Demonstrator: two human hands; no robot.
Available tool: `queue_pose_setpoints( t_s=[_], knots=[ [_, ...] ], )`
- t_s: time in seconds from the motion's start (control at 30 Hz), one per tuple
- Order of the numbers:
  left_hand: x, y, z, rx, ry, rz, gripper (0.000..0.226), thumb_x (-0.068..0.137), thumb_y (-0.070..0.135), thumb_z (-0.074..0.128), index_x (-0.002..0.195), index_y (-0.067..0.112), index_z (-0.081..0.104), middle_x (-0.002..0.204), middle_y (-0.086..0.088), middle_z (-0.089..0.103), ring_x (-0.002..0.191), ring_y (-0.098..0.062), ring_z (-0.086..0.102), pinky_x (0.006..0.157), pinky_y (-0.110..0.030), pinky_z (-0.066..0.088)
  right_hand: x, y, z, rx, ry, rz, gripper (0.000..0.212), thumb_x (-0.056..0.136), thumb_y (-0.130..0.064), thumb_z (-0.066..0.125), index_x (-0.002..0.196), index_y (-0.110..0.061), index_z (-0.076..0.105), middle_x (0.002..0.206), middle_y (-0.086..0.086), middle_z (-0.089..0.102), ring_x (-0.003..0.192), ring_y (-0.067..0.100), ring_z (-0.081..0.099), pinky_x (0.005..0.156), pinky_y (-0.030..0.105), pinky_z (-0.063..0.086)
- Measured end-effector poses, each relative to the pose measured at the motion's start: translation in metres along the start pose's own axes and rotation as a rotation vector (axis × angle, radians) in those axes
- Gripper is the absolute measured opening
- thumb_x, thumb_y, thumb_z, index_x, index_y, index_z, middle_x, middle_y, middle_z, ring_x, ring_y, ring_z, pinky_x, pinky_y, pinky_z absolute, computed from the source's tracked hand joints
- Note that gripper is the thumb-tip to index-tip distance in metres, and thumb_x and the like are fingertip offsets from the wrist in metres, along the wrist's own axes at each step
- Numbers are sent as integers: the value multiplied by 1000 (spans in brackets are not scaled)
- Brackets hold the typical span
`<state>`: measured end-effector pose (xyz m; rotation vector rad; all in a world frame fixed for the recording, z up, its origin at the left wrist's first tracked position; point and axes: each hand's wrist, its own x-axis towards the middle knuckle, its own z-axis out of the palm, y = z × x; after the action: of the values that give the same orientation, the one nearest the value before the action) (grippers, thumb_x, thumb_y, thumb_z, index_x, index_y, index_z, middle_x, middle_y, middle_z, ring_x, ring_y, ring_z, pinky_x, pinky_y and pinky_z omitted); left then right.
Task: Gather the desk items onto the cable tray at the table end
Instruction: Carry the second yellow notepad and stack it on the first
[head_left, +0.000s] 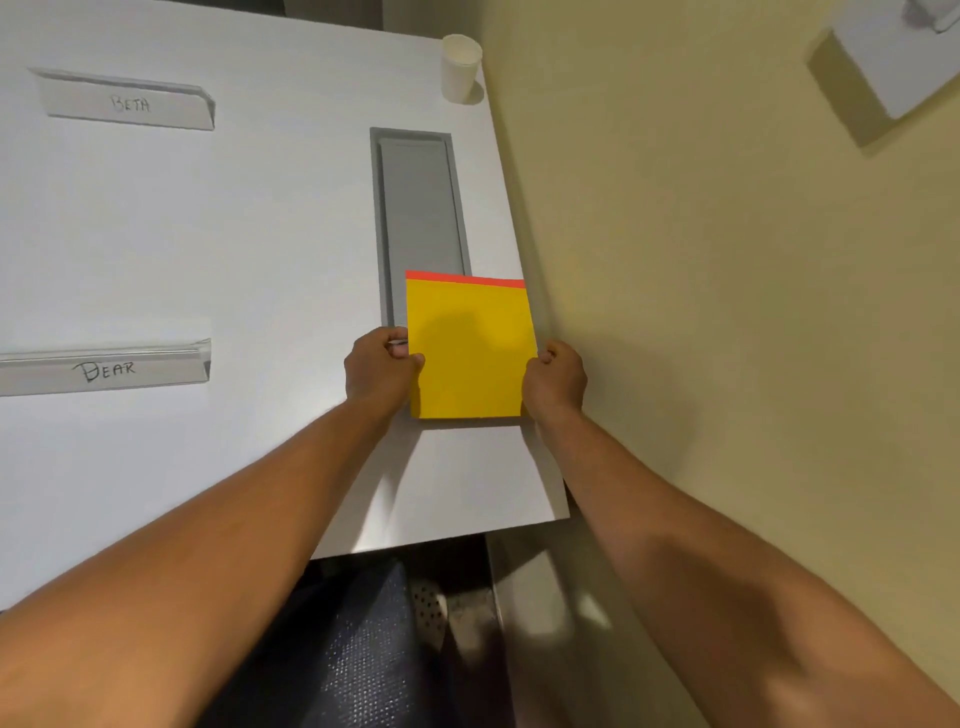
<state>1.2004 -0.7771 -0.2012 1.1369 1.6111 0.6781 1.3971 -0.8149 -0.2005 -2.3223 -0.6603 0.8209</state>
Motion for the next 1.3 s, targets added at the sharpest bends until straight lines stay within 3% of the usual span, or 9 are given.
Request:
queue_pose_setpoints(
  t_s=[0.07,0.13,0.27,0.37,0.53,0.83,1.1,1.2,1.3],
  knots=[
    [6,-2,2,16,11,0,25,95,7,74,118,18,71,109,2,68,108,-22,65,90,-36,52,1,2,3,66,-3,-14,34,99,0,47,111,-26,63,102,-9,58,98,23,51,75,30,45],
    [9,-5,5,43,6,-1,27,96,9,75,121,17,71,117,-3,72,111,-24,66,97,-41,54,-2,2,3,110,5,-24,45,101,-2,49,144,-15,52,131,-1,63,116,23,61,94,34,51],
    [11,-10,12,89,3,4,31,97,11,75,128,14,72,125,-7,75,116,-28,68,106,-50,54,-2,7,5,158,42,-48,33,98,-1,51,125,-20,54,131,2,66,112,25,64,98,47,56],
    [11,-13,15,115,9,20,31,96,10,75,127,14,72,116,-3,75,111,-25,68,101,-42,53,1,11,6,157,50,-67,30,98,-1,52,118,-23,51,125,2,66,109,23,64,97,47,56],
    [11,-15,17,188,35,63,29,95,4,75,124,7,74,94,-1,69,95,-23,65,93,-34,47,2,17,6,135,65,-111,32,98,-2,56,127,-17,54,128,4,67,111,22,64,91,37,54],
    [5,-12,21,296,28,67,22,99,5,69,121,4,73,114,-13,74,100,-27,67,82,-31,41,-2,24,3,94,71,-147,29,100,-1,54,126,-15,55,127,7,69,114,23,65,85,29,48],
    [5,-11,20,376,-23,75,14,99,5,68,87,11,64,98,-13,67,88,-27,64,69,-30,40,-5,28,1,52,21,-191,31,102,-1,49,131,-11,55,133,12,66,117,28,63,83,28,43],
    [0,-7,20,407,-78,64,2,99,4,66,100,6,65,113,-19,66,98,-32,66,76,-32,45,-10,30,-3,54,-20,-211,38,105,-2,45,141,-11,50,142,14,60,119,30,61,90,39,52],
    [-13,-2,12,459,-128,56,42,101,9,64,140,1,53,133,-24,55,120,-39,60,87,-40,49,-26,30,-7,19,-28,-228,50,107,-9,46,156,-13,37,153,18,49,124,26,53,111,49,47]
  ],
)
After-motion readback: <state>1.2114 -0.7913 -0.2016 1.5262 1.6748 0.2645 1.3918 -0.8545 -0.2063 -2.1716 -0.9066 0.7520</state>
